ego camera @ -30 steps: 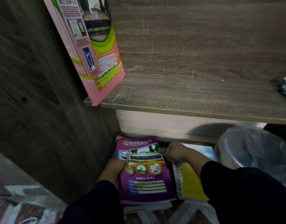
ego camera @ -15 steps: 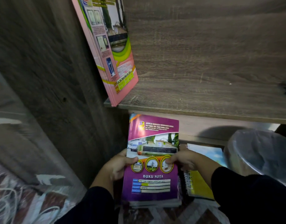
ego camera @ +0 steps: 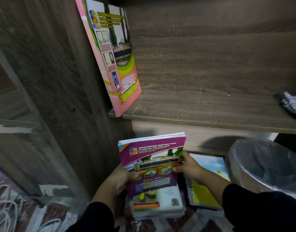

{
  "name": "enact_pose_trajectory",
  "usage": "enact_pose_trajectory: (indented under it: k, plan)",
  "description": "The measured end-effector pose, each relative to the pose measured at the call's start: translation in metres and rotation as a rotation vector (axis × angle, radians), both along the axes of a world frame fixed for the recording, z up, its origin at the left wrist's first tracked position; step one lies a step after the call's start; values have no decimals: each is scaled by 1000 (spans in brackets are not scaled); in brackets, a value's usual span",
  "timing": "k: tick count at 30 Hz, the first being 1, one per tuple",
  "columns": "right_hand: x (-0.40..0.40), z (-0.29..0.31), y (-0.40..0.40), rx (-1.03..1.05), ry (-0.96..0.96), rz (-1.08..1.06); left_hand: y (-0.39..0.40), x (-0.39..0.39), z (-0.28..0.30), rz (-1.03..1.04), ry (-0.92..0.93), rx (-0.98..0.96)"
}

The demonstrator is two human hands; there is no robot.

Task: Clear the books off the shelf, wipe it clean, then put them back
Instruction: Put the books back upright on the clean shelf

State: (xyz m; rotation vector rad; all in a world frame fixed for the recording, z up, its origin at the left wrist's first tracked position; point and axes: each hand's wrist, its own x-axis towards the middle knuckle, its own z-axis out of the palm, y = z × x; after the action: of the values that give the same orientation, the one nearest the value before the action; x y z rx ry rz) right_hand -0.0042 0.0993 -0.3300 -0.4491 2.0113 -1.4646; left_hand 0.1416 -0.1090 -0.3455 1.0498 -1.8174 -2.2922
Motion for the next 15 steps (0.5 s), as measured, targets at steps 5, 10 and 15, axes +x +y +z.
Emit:
enact_pose_trajectory:
  k: [5,10,15]
  plan:
    - [-3,0,-7,266,257,-16,8,-2,13,-12,-147,-236]
    - [7,27,4,212,322,28,17,16,51,-48,-77,-318]
    - [19,86,21,51,379,4,25,31,123,-117,1,-471]
